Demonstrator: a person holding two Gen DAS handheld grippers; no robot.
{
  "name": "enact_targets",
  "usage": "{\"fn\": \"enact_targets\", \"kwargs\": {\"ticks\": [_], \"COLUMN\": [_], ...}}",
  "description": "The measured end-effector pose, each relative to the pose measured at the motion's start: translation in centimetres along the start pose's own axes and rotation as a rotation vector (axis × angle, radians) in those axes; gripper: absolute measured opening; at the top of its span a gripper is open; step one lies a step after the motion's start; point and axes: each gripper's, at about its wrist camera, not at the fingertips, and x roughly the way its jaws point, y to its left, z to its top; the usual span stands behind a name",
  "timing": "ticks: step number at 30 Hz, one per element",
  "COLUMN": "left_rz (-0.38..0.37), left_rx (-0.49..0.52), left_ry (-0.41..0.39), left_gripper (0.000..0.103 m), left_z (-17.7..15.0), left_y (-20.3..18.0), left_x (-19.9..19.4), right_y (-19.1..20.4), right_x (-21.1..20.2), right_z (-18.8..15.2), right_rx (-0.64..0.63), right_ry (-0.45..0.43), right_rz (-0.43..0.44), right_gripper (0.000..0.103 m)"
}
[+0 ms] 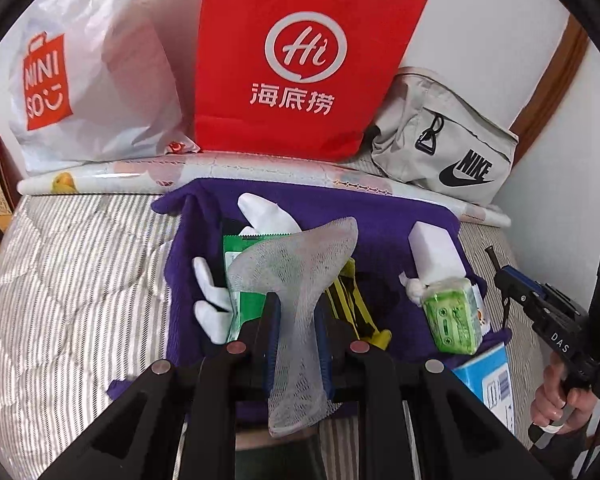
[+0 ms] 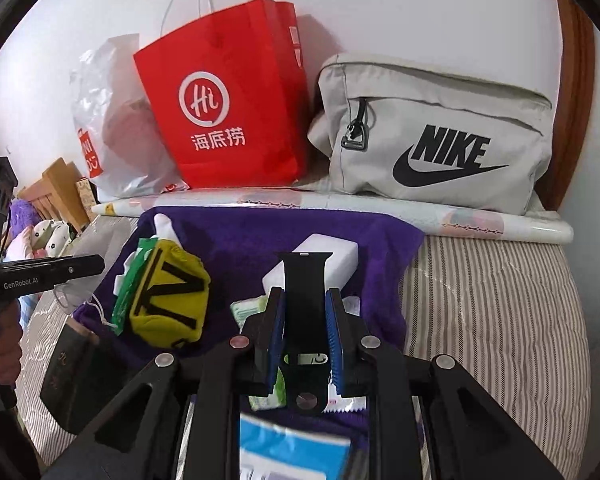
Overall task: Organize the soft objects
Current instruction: 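Carry the mesh bag with the left tool while the right tool carries the strap toward the towel, then open the left tool over the towel while the right tool releases the strap beside the sponge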
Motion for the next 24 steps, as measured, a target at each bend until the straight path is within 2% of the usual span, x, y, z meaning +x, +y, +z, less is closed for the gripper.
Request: {"fn": "enact_targets", "kwargs": {"ticks": [10, 24], "left_rz": [-0.008, -0.004], "left_rx": [-0.027, -0.007], "left_ry": [0.042, 0.087], "left_gripper": [0.017, 0.017], "left_z": [0.9, 0.5], "left_y": [0.7, 0.8], "left_x": [2.9, 5.3], "right_y": [-0.8, -1.1], "right_x": [2.9, 5.1], "right_z": [0.4, -0.2], "right_rx": [0.022, 0.027], "right_ry": [0.056, 0.136], "right_rz": [0.005, 0.037], "right_gripper": [0.02, 0.021]}}
